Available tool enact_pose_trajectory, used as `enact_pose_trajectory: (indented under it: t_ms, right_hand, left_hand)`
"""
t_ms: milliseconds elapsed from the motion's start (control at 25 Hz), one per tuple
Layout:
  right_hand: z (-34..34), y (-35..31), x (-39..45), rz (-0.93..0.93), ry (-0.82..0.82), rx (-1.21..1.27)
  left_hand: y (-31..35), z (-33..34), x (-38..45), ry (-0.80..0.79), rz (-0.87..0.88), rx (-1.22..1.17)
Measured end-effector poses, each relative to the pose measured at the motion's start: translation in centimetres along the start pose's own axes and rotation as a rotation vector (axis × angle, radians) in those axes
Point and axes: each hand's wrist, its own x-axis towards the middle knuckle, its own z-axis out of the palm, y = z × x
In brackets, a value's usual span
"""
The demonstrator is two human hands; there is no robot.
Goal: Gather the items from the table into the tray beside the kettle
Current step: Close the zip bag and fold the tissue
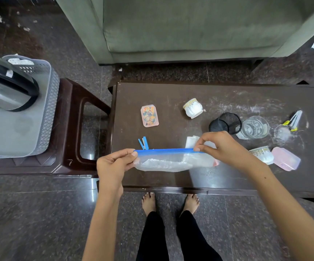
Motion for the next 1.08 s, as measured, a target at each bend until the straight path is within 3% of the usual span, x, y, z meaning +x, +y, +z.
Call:
enact_pose_trajectory:
  t_ms: [160, 360, 480, 560, 720, 800, 1000, 1080]
  right_hand:
    - [0.8, -1.7, 4.5, 0.05, 0.024, -0.002]
    - [2.3, -2.4, 9.5, 0.111, 0.342, -0.141]
    - [2.6, -2.7, 7.9, 0.065, 0.574, -0.194]
    - [3.4, -2.7, 5.9, 0.012, 0.617, -0.215]
    - [6.4, -2.6, 2.0, -0.061, 0.48, -0.192]
    - [7.7, -2.8, 0.4, -0.088, 0.424, -0.091]
    - [8.5, -3.0, -2.0, 0.141, 0.423, 0.438]
    - [8.4, -2.6, -1.9, 0.202, 0.439, 0.458]
  left_hand:
    - [2.1, -0.8, 3.8, 0.043, 0.043, 0.053]
    - [3.1, 1.5, 8.2, 0.151, 0.306, 0.262]
    - [2.5, 3.5, 6.5, 0.098, 0.395, 0.374]
    - [0.7, 5.1, 4.7, -0.05, 0.305, 0.344]
    - [-2.2, 8.5, 0.6, -0.394, -0.031, 0.053]
    - [-3.2, 9.3, -0.4, -0.422, -0.063, -0.018]
    - [-3.9, 9.5, -1.3, -0.384, -0.139, -0.034]
    - [-3.8, 9.5, -1.7, -0.388, -0.178, -0.025]
